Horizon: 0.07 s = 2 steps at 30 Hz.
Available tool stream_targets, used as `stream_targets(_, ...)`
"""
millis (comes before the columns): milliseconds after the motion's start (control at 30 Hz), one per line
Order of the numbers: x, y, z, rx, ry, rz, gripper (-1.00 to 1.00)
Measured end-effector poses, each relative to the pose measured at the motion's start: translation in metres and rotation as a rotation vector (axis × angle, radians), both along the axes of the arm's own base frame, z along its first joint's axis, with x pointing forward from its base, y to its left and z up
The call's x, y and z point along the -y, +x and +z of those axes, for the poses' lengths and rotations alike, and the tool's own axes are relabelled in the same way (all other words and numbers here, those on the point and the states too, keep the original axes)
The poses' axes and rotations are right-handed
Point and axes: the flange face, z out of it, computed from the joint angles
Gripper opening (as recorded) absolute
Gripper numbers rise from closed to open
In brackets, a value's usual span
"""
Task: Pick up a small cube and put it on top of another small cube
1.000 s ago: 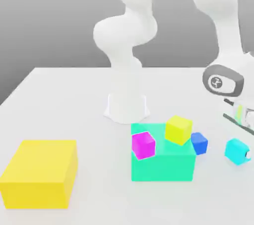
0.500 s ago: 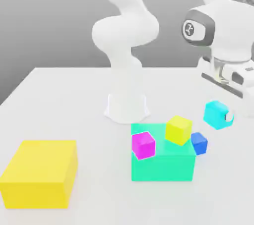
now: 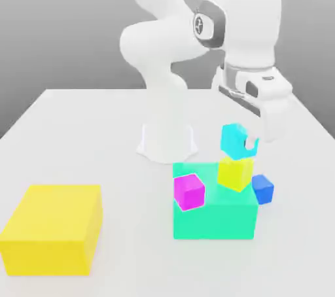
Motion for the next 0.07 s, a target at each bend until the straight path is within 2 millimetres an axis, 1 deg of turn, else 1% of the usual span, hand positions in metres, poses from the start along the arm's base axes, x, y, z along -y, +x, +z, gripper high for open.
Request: stream_targets(67,0.0,0.0,0.0,0.0,0.0,0.0,1.0)
